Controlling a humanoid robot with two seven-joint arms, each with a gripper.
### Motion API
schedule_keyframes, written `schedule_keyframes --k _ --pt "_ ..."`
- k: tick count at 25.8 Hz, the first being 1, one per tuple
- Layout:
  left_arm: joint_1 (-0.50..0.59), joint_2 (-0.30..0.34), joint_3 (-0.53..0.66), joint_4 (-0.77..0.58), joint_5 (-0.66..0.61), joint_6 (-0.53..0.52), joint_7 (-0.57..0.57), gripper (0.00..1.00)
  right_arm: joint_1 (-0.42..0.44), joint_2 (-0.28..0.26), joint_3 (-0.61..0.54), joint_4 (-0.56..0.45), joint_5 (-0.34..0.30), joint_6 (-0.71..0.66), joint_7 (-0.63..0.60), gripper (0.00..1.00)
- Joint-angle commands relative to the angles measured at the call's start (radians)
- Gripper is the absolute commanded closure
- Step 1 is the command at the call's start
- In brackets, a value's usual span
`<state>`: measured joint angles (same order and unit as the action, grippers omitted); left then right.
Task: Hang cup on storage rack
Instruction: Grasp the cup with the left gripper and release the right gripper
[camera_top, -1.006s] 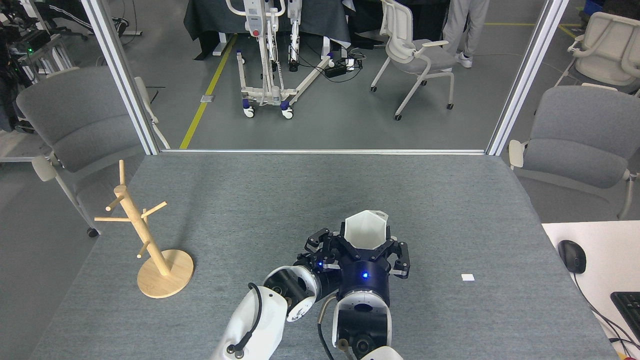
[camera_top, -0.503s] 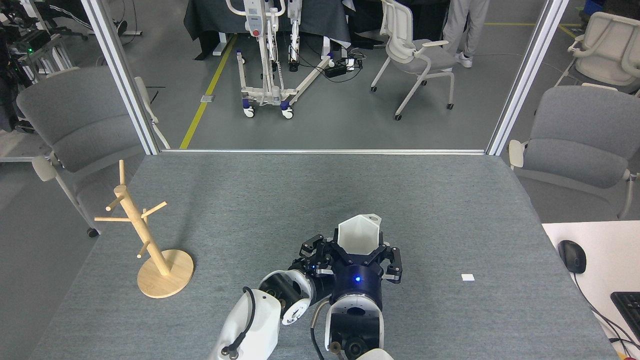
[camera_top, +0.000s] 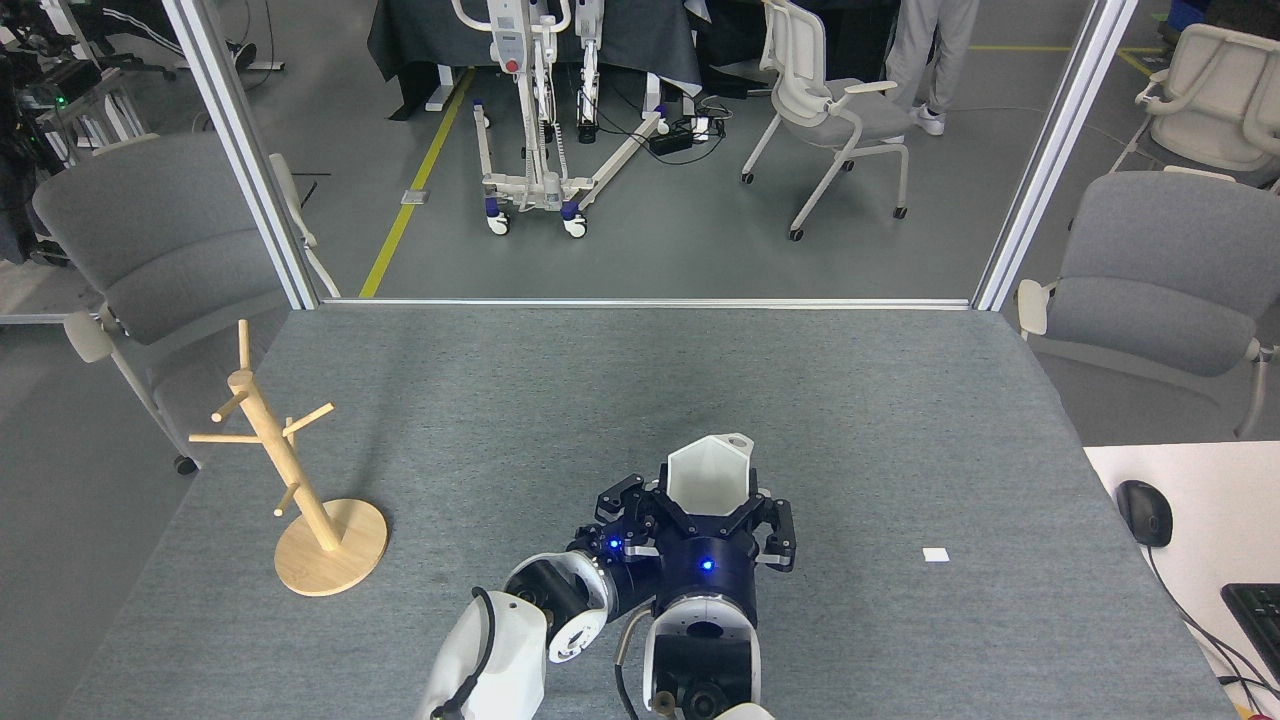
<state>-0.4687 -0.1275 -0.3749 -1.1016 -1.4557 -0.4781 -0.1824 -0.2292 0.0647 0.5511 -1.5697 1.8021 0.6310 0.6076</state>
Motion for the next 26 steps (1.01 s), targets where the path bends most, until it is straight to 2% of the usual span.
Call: schedule_keyframes --k 1,11,12,13,14,15,16,17,24,25,26 --pt "0.022 0.0 0.013 -0.188 0.0 -0.01 0.043 0.01 0.005 0.0 0.0 0.0 0.0 0.012 -0.002 0.79" --pt "0.048 0.002 0.019 -0.221 -0.005 -0.001 0.123 0.04 0.016 -0.002 0.001 0.002 0.0 0.022 -0.008 0.79" --pt "0.053 0.002 0.019 -0.221 -0.005 -0.001 0.123 0.11 0.016 -0.002 0.001 0.002 0.0 0.022 -0.008 0.79" --pt "0.054 0.002 0.019 -0.222 -0.008 -0.002 0.123 0.23 0.014 -0.002 0.001 0.002 0.0 0.022 -0.008 0.79" --pt "0.056 0.003 0.019 -0.224 -0.008 -0.008 0.123 0.41 0.014 -0.002 0.001 0.002 0.0 0.022 -0.008 0.79" --pt "0.056 0.006 0.017 -0.227 -0.008 -0.013 0.118 0.65 0.014 -0.002 0.001 0.002 0.0 0.022 -0.008 0.79" --pt "0.058 0.012 0.017 -0.236 -0.006 -0.019 0.113 0.95 0.014 -0.002 0.001 0.002 -0.001 0.022 -0.008 0.79" --pt "0.059 0.016 0.016 -0.244 -0.006 -0.03 0.11 1.0 0.014 -0.002 0.001 0.002 0.0 0.022 -0.008 0.79" --pt "0.064 0.016 0.019 -0.242 -0.008 -0.025 0.106 1.0 0.014 -0.002 0.001 0.002 -0.001 0.021 -0.009 0.76" --pt "0.064 0.016 0.019 -0.242 -0.008 -0.025 0.106 1.0 0.014 -0.002 0.001 0.002 -0.003 0.021 -0.009 0.72" --pt "0.064 0.016 0.019 -0.242 -0.008 -0.025 0.104 1.0 0.014 -0.002 0.001 0.007 -0.003 0.021 -0.011 0.57"
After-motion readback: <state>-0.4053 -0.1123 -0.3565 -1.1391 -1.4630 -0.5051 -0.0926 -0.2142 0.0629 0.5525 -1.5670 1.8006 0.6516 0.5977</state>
